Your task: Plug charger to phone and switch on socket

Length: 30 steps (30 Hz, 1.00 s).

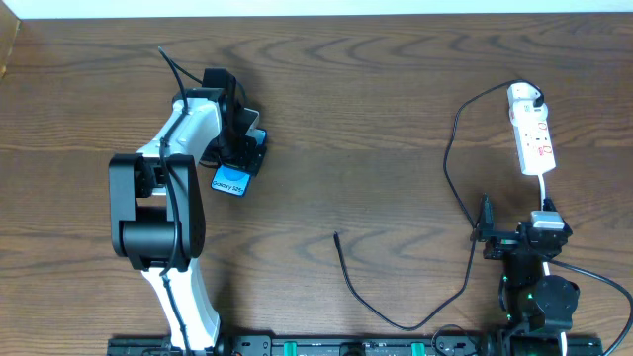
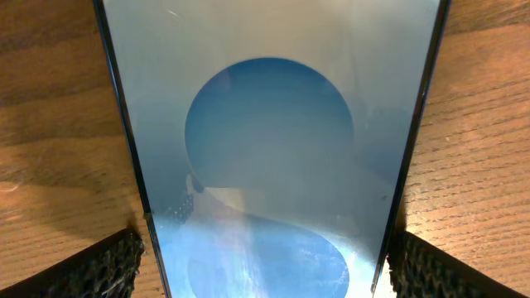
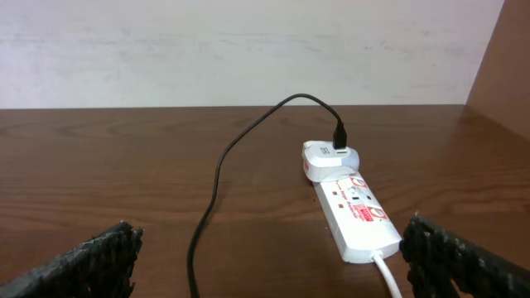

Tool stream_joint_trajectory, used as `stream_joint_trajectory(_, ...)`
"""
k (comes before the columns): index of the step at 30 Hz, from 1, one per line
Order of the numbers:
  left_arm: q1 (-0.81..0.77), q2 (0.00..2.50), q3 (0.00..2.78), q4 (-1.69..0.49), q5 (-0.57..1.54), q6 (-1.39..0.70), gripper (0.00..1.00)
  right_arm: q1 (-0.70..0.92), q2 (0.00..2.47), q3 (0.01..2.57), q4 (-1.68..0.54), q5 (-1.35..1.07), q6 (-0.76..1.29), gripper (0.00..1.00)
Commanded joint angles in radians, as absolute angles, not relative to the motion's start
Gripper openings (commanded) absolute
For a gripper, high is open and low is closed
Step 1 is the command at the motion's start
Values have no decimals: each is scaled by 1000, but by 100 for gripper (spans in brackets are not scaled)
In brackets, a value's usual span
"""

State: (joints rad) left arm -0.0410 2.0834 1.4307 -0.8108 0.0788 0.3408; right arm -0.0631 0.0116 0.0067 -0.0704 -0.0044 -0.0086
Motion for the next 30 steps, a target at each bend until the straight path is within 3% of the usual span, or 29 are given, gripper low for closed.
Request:
stream_joint_trajectory(1,-37,2138,1391,-816,93,344,95,-58,6,6,-75,-7,-16,99)
stream_joint_trajectory(10,-37,2138,1391,-816,93,344,95,-58,6,6,-75,-7,-16,99)
stream_joint_trajectory(13,-37,2138,1391,-815,93,344,87,-58,12,6,-75,-7,-16,99)
stream_joint_trajectory(30,-37,2138,1391,-813,93,344,80,-58,12,6,-75,-7,-16,99)
